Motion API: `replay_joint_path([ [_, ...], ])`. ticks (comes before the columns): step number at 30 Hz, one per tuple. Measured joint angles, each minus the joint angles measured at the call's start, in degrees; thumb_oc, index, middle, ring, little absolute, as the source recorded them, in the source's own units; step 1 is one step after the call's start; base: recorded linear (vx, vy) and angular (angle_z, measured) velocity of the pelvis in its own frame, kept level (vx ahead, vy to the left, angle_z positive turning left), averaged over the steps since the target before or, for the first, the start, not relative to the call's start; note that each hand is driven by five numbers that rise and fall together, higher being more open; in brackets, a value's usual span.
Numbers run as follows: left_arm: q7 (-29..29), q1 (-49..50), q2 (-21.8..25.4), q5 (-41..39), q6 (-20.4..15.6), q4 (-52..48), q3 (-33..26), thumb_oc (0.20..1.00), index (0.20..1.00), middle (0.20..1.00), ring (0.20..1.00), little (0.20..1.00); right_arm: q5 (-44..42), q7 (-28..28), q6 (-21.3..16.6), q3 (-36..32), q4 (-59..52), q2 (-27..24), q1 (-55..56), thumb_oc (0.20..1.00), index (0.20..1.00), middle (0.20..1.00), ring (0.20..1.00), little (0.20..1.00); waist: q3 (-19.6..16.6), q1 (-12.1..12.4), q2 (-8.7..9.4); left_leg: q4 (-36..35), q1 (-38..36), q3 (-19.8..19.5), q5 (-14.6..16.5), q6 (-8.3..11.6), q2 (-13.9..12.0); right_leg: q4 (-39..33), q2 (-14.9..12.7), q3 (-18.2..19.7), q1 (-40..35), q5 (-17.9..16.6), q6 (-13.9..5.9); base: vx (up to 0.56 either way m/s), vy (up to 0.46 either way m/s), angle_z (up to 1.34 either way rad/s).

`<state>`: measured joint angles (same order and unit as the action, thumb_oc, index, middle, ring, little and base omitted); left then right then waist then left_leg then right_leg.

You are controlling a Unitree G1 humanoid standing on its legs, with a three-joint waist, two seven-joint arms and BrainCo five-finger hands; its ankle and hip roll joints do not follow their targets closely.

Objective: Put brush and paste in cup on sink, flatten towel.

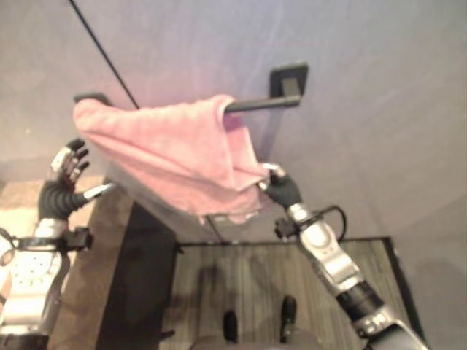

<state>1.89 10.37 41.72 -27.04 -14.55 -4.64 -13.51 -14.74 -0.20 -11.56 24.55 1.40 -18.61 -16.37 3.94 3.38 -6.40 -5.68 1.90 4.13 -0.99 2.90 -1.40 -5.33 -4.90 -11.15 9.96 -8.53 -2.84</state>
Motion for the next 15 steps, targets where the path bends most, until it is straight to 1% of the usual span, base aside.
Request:
replay_joint_path([
  [1,-0.2,-0.1,-0.2,-0.3,0.0,0.7,0.2,1.0,1.0,1.0,1.0,1.0,0.0,0.2,0.1,0.1,1.1,-0.1,0.0,0.203,0.203,0.203,0.203,0.203,-0.2,-0.2,-0.02,0.0,0.0,0.0,0.0,-0.01,0.0,0.0,0.0,0.0,0.0,0.0,-0.01,0.0,0.0,0.0],
  [2,-1.2,-0.2,-1.4,-1.5,0.1,2.8,0.3,1.0,1.0,1.0,1.0,1.0,0.0,0.6,1.2,0.4,2.0,-0.2,0.2,0.2,0.2,0.2,0.2,0.2,-0.6,-0.2,-0.15,0.0,-0.2,0.1,0.0,-0.05,0.1,0.0,0.0,0.1,-0.1,0.0,-0.01,0.0,0.0,0.0],
  [5,-1.9,-0.1,-1.7,-2.9,1.4,7.8,0.5,1.0,1.0,1.0,1.0,1.0,-0.1,1.3,1.5,0.4,2.0,-0.9,0.4,0.2,0.2,0.2,0.2,0.2,-0.8,-0.2,0.08,0.0,-0.4,0.2,0.0,-0.05,0.1,0.0,0.1,0.3,-0.2,-0.1,0.06,0.01,0.023,-0.02],
  [7,-2.1,0.0,-1.7,-3.5,1.9,9.1,0.5,1.0,1.0,1.0,1.0,1.0,-0.7,1.3,1.5,0.4,2.0,-1.5,0.4,0.209,0.209,0.209,0.209,0.209,-0.9,-0.1,0.2,0.0,-0.6,0.3,0.0,-0.05,0.0,0.0,0.1,0.3,-0.5,-0.1,0.06,0.01,0.016,-0.01],
  [8,-2.2,-0.1,-1.7,-4.2,2.0,9.7,0.5,1.0,1.0,1.0,1.0,1.0,-1.1,1.3,1.5,0.2,2.0,-2.0,1.0,0.269,0.269,0.269,0.269,0.269,-1.0,-0.2,0.45,0.0,-0.9,0.4,0.1,-0.13,0.1,0.0,0.1,0.4,-0.7,-0.1,0.05,0.01,0.034,-0.02],
  [9,-2.2,-0.1,-1.7,-4.9,2.1,9.9,0.4,1.0,1.0,1.0,1.0,1.0,-1.1,1.3,1.5,-0.1,1.9,-1.9,1.5,0.3,0.3,0.3,0.3,0.3,-1.2,-0.2,0.56,0.0,-1.0,0.4,0.1,-0.15,0.0,0.0,0.1,0.5,-0.7,-0.1,0.05,0.01,0.022,-0.04],
  [10,-2.2,-0.1,-1.7,-5.4,2.1,9.9,0.4,1.0,1.0,1.0,1.0,1.0,-1.1,1.3,1.5,-0.2,1.9,-1.8,1.9,0.307,0.307,0.307,0.307,0.307,-1.2,-0.1,0.67,0.0,-1.0,0.5,0.1,-0.15,0.0,0.0,0.1,0.5,-0.7,-0.1,0.05,0.01,0.028,-0.05],
  [11,-2.2,0.0,-1.8,-6.0,2.2,9.9,0.4,1.0,1.0,1.0,1.0,1.0,-1.2,1.5,1.6,-0.8,0.9,-1.8,3.1,0.253,0.253,0.253,0.253,0.253,-1.4,-0.2,0.99,0.0,-0.9,0.7,0.1,-0.18,0.1,0.0,0.1,0.7,-0.6,-0.1,0.04,0.01,0.025,-0.05],
  [13,-2.2,0.3,-2.5,-6.9,2.2,10.0,0.4,1.0,1.0,1.0,1.0,1.0,-1.2,2.2,1.3,-1.3,-1.9,-2.0,4.9,0.2,0.2,0.2,0.2,0.2,-1.4,-0.2,1.13,0.0,-0.9,0.8,0.2,-0.22,0.1,0.0,0.0,0.8,-0.5,0.0,0.06,0.02,0.028,-0.05],
  [15,-2.3,0.3,-3.0,-6.8,2.4,10.7,1.4,1.0,1.0,1.0,1.0,1.0,-1.0,2.4,0.9,-1.2,0.6,-1.7,4.6,0.2,0.2,0.2,0.2,0.2,-1.7,-0.7,1.62,0.0,-1.0,1.0,0.2,-0.27,0.1,0.0,0.0,0.8,-0.5,-0.1,0.05,0.02,0.014,-0.02],
])
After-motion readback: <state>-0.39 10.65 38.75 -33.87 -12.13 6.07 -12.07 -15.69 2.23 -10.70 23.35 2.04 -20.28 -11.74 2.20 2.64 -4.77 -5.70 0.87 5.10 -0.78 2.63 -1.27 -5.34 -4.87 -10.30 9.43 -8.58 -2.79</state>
